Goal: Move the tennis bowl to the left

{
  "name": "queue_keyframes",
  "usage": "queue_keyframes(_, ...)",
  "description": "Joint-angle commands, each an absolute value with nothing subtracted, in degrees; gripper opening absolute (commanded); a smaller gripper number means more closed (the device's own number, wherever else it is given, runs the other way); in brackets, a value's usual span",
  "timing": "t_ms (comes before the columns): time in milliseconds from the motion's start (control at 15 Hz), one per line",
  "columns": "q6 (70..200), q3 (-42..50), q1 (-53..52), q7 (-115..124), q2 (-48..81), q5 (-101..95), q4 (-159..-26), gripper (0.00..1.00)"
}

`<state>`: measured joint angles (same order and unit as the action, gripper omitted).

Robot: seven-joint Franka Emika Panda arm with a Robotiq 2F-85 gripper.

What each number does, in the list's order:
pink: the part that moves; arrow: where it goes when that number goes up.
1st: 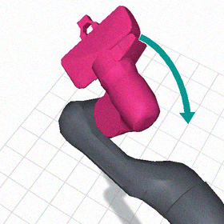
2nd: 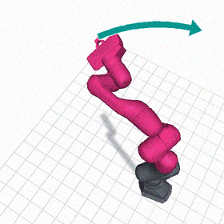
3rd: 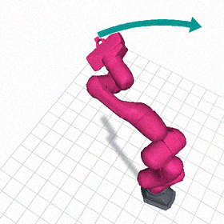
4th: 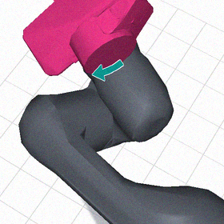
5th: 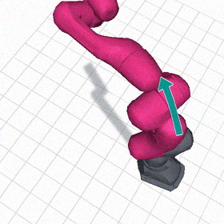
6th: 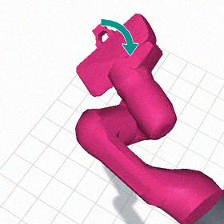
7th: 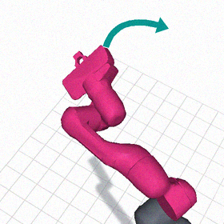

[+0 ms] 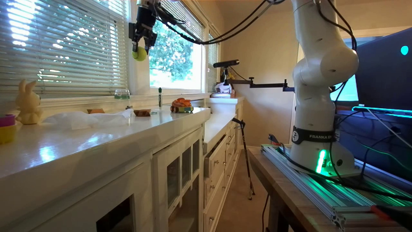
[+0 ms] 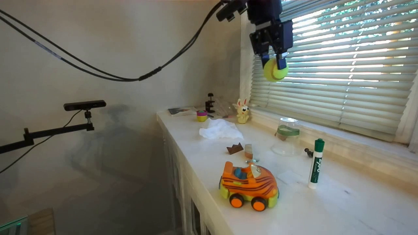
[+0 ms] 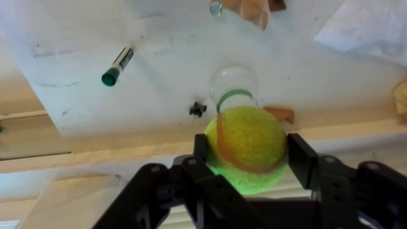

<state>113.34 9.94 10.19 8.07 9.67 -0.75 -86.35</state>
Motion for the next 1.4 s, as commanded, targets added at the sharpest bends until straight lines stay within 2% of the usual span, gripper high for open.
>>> queue_keyframes(0, 105.9, 8.4, 9.9, 1.9, 3.9, 2.5, -93.0, 0.40)
queue_keyframes(467, 93.0, 7.0, 8.6, -4.8, 3.4, 1.4, -97.6, 0.40)
queue_keyframes(1333, 92.1, 4.7, 5.3, -9.4, 9.9, -12.4, -103.9, 0.40)
